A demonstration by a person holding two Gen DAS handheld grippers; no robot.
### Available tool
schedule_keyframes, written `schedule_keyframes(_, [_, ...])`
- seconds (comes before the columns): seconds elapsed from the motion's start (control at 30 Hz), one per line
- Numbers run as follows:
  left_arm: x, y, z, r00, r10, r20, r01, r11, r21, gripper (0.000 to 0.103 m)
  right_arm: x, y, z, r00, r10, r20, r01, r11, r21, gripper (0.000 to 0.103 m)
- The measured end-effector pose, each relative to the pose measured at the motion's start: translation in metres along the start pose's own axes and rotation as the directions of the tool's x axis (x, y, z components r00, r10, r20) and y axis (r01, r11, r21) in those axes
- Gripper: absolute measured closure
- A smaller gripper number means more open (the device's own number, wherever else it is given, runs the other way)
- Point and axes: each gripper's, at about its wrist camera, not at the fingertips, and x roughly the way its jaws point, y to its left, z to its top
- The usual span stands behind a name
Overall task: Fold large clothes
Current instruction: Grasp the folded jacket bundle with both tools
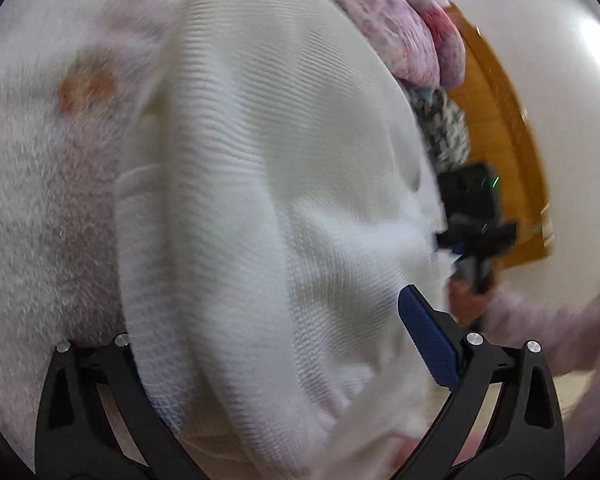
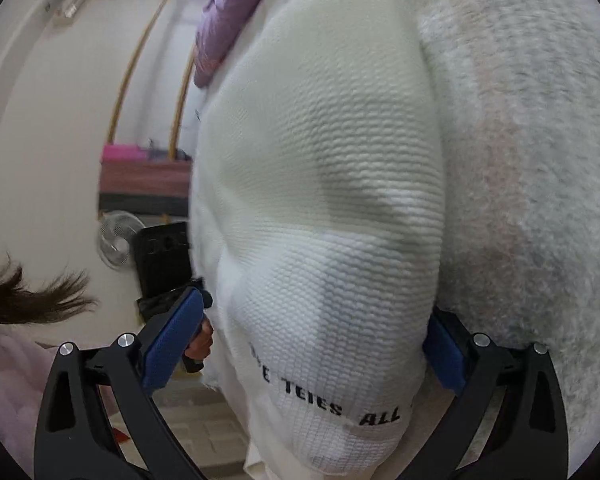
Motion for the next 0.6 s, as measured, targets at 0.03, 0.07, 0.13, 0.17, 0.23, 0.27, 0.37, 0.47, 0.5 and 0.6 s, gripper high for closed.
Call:
schedule_keyframes(0.03, [0.006, -0.005, -0.001, 0.999, 0.038, 0.007, -0.038, 0.999, 0.021, 0.005, 0.003, 0.004, -0.001, 0.999, -0.033, -0.003, 0.033, 0.999, -0.021, 0.006])
schedule_keyframes(0.07, [0.012, -0.009, 0.001, 0.997, 0.082, 0.013, -0.082, 0.996, 0.029, 0.004, 0.008, 0.011, -0.002, 0.995, -0.102, 0.009, 0.102, 0.994, -0.045, 0.006])
schedule_keyframes(0.13, [0.023, -0.015, 0.008, 0.987, 0.158, 0.013, -0.158, 0.987, -0.009, 0.004, 0.02, 0.02, 0.002, 0.983, -0.18, 0.025, 0.181, 0.981, -0.066, 0.005])
schedule_keyframes(0.17, [0.023, -0.015, 0.013, 0.981, 0.196, 0.005, -0.196, 0.98, -0.047, 0.004, 0.022, 0.023, 0.005, 0.976, -0.213, 0.039, 0.214, 0.976, -0.04, 0.005])
schedule_keyframes(0.23, [0.028, -0.017, 0.02, 0.958, 0.286, -0.035, -0.288, 0.952, -0.101, 0.005, 0.016, 0.018, 0.005, 0.972, -0.225, 0.075, 0.222, 0.974, 0.039, 0.006])
schedule_keyframes(0.27, [0.031, -0.02, 0.024, 0.942, 0.33, -0.059, -0.335, 0.936, -0.107, 0.005, 0.014, 0.016, 0.003, 0.969, -0.23, 0.088, 0.225, 0.972, 0.063, 0.006])
schedule_keyframes(0.37, [0.034, -0.018, 0.024, 0.909, 0.413, -0.057, -0.417, 0.902, -0.111, 0.009, 0.014, 0.029, 0.003, 0.926, -0.369, 0.074, 0.367, 0.929, 0.036, 0.023])
schedule_keyframes(0.47, [0.029, -0.037, 0.022, 0.883, 0.467, -0.046, -0.469, 0.878, -0.093, 0.032, 0.002, 0.031, -0.001, 0.912, -0.398, 0.1, 0.391, 0.917, 0.08, 0.045])
schedule_keyframes(0.5, [0.025, -0.041, 0.023, 0.874, 0.483, -0.047, -0.485, 0.87, -0.082, 0.041, -0.004, 0.031, -0.002, 0.915, -0.39, 0.105, 0.382, 0.919, 0.095, 0.051])
schedule_keyframes(0.6, [0.011, -0.046, 0.025, 0.856, 0.515, -0.055, -0.518, 0.849, -0.103, 0.066, -0.009, 0.05, -0.003, 0.898, -0.426, 0.109, 0.421, 0.905, 0.066, 0.061])
